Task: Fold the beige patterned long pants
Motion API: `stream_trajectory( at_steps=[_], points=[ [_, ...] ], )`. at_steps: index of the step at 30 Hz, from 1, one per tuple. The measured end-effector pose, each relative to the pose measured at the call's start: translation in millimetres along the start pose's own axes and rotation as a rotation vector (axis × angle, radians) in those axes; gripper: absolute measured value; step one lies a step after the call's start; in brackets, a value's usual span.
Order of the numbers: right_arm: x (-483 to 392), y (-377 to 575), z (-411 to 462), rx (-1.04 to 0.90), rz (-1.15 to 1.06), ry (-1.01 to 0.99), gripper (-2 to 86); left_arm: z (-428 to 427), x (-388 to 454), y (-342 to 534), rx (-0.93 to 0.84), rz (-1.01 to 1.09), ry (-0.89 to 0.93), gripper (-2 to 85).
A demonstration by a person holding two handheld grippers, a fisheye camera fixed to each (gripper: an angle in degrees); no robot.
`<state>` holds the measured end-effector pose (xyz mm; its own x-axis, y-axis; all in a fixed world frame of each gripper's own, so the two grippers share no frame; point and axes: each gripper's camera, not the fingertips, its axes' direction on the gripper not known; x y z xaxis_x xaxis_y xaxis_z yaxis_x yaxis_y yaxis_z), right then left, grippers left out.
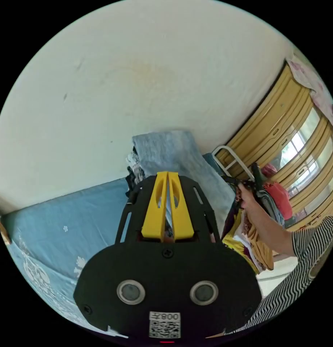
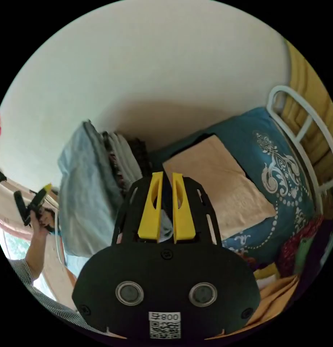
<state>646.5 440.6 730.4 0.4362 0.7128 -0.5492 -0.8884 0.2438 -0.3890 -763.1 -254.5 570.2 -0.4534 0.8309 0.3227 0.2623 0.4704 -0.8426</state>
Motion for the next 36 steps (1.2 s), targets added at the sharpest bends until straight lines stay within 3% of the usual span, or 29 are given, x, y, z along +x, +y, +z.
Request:
stream_trajectory(
  at_steps=[4, 9, 18, 29, 36],
  points=[
    [-7.1, -37.6, 55.8, -0.220, -0.138, 0.136, 8.1, -4.9, -34.5, 57.0, -0.081, -0.099, 0.030, 0.1],
    [-31.8, -54.0, 97.1, -0.354, -0.337, 0.245, 10.7, 9.3, -82.4, 150.3, -0.245, -0.297, 0.017, 0.0],
    [-55.2, -48.8, 84.8, -0.344, -0.509, 0.431, 7.2, 32.8, -117.3, 233.1, -0.367, -0.460, 0.117, 0.0],
    [0.3, -47.9, -54.9, -0.171, -0.108, 0.098, 2.1, -2.8, -148.8, 283.3, -0.408, -0.442, 0.166, 0.1],
    [33.8, -10.1, -215.4, 0.128, 0.123, -0.202, 1.5, -45.2, -176.8, 332.2, -0.352, -0.552, 0.292, 0.1]
  ],
)
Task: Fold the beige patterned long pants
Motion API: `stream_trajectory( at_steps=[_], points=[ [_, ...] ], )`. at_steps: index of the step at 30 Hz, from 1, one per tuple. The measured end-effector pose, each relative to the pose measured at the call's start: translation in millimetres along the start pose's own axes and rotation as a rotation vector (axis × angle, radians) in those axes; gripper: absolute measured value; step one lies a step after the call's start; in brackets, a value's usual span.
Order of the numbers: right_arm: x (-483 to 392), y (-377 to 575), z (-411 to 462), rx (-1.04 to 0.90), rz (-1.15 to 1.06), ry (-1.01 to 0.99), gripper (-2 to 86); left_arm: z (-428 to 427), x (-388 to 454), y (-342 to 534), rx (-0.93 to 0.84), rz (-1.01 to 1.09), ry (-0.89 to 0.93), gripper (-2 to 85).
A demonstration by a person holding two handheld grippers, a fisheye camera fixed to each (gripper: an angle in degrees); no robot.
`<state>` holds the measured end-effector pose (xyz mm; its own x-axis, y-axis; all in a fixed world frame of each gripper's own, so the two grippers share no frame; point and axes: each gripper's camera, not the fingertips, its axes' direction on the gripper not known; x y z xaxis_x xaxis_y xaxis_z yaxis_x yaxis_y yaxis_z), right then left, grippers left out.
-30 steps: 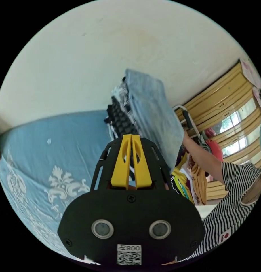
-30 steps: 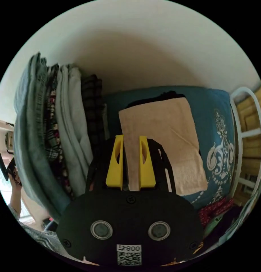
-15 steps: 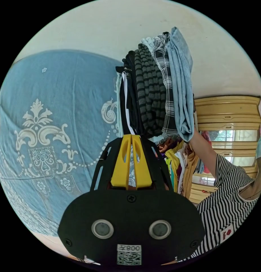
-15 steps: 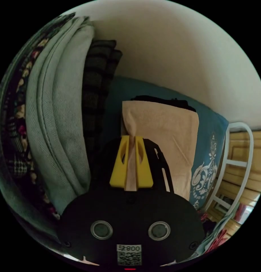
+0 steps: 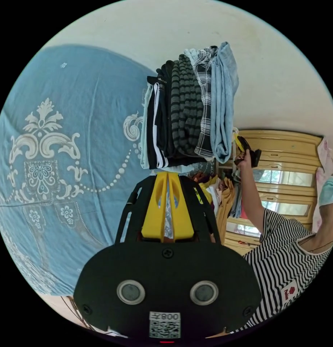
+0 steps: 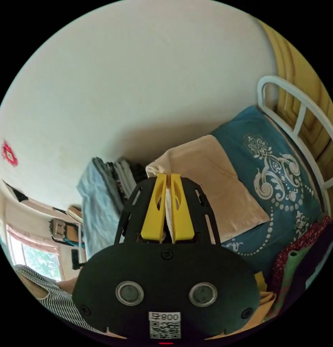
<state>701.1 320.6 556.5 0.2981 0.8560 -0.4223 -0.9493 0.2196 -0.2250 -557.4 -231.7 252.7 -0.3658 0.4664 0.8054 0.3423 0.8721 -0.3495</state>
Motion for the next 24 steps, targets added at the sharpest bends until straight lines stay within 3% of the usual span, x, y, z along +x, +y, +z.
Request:
stream_trajectory(
  at_steps=[8, 13, 20, 24],
  points=[
    [-103.7, 18.3, -181.9, 0.295, -0.108, -0.139, 1.4, -59.1, 8.3, 43.6, 0.014, 0.157, 0.063, 0.2],
    [-233.1, 40.8, -287.8, 0.427, -0.311, -0.205, 1.5, -112.3, 18.3, 76.8, 0.054, 0.276, 0.131, 0.7],
    [-406.2, 104.4, -387.9, 0.516, -0.554, -0.321, 1.6, -216.0, 38.2, 142.1, 0.150, 0.501, 0.259, 6.3],
    [-509.4, 165.6, -424.5, 0.509, -0.661, -0.391, 1.5, -278.2, 70.5, 197.8, 0.226, 0.702, 0.230, 11.5]
  ],
)
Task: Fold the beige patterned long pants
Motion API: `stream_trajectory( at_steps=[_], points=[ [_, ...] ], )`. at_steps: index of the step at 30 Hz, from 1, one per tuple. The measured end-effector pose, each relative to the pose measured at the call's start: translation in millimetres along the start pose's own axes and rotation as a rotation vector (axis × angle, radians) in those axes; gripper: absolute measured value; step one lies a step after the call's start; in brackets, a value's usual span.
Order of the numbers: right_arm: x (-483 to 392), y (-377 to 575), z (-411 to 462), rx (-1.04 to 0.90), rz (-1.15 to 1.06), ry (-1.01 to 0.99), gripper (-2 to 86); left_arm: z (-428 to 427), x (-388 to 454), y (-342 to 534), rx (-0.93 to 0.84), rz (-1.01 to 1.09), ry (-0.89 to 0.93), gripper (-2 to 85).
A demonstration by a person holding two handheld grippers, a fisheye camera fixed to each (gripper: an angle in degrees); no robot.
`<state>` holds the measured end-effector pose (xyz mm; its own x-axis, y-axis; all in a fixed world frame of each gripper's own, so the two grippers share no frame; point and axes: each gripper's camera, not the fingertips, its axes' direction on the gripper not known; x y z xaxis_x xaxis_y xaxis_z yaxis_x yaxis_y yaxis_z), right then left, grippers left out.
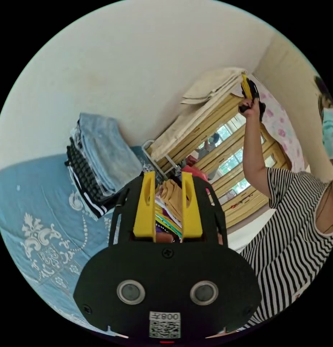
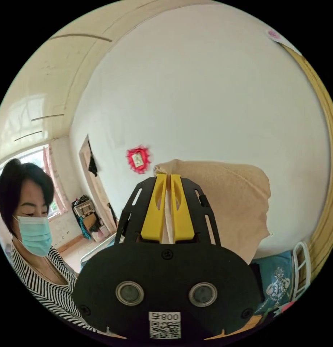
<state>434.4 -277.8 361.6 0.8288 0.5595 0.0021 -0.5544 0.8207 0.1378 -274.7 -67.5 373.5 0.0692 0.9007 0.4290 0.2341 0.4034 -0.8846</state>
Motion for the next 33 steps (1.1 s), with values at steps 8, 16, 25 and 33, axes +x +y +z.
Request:
stream_trajectory(
  at_steps=[8, 16, 25, 33],
  points=[
    [-187.4, 27.2, 38.8, -0.085, 0.044, -0.178, 1.6, -157.2, 66.5, 85.4, 0.024, 0.076, -0.060, 11.4],
    [-343.9, 113.3, 114.3, -0.233, 0.212, -0.369, 1.5, -337.2, 91.3, 227.5, 0.066, 0.004, -0.082, 14.3],
    [-489.8, 160.6, 167.9, -0.380, 0.153, -0.435, 1.6, -415.7, 106.6, 315.9, 0.044, -0.111, -0.268, 6.8],
    [-533.5, 211.2, 161.9, -0.406, 0.173, -0.508, 1.7, -507.8, 129.9, 412.0, 0.161, -0.234, -0.483, 1.6]
  ],
)
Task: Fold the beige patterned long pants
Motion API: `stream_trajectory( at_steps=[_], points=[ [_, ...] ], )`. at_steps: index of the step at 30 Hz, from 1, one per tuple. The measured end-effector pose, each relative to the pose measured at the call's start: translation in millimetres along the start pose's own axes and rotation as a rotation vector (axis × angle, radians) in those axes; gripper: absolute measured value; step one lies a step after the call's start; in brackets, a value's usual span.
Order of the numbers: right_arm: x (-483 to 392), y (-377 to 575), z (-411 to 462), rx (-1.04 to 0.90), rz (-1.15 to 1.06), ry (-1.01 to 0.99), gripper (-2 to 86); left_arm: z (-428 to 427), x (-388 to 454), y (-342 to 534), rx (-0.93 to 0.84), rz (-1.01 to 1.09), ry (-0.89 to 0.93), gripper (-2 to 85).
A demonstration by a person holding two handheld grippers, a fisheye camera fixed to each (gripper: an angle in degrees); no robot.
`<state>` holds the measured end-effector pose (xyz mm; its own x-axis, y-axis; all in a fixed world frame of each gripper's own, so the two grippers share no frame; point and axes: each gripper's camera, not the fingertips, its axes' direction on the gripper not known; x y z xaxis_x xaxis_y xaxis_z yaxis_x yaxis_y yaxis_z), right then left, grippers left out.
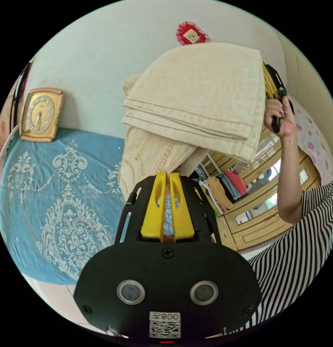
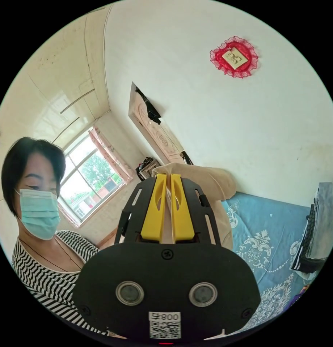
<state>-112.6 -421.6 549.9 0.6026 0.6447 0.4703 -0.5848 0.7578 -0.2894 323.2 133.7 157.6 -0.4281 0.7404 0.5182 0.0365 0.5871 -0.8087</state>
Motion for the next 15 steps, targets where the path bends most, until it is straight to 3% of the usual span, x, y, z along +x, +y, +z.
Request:
stream_trajectory(
  at_steps=[15],
  points=[
    [2.9, 201.6, 36.4, 0.000, 0.065, -0.107, 1.7, -127.7, -28.4, 179.7, 0.094, -0.060, -0.265, 1.1]
  ],
)
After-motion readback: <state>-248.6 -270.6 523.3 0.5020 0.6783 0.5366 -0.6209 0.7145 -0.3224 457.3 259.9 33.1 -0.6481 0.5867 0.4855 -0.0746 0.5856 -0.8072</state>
